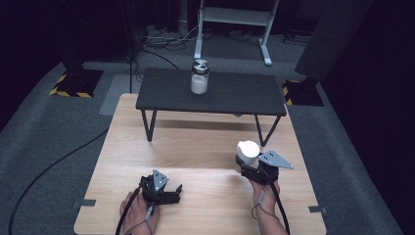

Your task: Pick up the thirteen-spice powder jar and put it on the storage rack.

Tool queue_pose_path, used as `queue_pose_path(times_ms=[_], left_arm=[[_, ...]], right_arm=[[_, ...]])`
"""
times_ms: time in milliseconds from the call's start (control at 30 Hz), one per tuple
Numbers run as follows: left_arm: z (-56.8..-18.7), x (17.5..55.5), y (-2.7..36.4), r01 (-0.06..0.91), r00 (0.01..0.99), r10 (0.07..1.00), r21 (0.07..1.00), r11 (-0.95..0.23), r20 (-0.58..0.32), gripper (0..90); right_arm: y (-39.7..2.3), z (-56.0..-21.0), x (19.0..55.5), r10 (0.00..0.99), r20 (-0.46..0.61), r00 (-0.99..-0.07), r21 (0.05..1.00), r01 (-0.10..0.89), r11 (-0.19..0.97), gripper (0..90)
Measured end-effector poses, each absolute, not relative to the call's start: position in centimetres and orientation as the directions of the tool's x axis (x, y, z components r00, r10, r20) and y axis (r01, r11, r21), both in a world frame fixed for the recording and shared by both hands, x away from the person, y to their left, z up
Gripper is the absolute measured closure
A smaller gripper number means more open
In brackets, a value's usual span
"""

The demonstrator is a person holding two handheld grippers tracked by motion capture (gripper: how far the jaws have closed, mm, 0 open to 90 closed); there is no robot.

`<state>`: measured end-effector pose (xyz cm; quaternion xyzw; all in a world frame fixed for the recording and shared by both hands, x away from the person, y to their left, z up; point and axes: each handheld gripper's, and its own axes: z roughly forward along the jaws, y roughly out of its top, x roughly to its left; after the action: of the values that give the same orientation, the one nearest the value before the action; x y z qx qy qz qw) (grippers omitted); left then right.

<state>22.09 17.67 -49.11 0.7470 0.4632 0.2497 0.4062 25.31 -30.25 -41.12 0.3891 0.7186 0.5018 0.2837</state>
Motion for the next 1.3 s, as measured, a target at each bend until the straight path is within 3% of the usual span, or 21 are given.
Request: queue_pose_path(times_ms=[833, 1300], left_arm=[[-49.1, 22.1, 17.7, 0.489, 0.446, 0.895, 0.839, -0.24, -0.004, 0.2], [-49.1, 22.1, 17.7, 0.489, 0.446, 0.895, 0.838, -0.24, -0.004, 0.2]], right_arm=[[-28.0, -27.3, 30.5, 0.879, -0.014, -0.477, 0.964, 0.225, 0.138, 29.9], [-24.9, -24.0, 37.0, 0.907, -0.034, -0.42, 0.96, 0.24, 0.147, 29.9]])
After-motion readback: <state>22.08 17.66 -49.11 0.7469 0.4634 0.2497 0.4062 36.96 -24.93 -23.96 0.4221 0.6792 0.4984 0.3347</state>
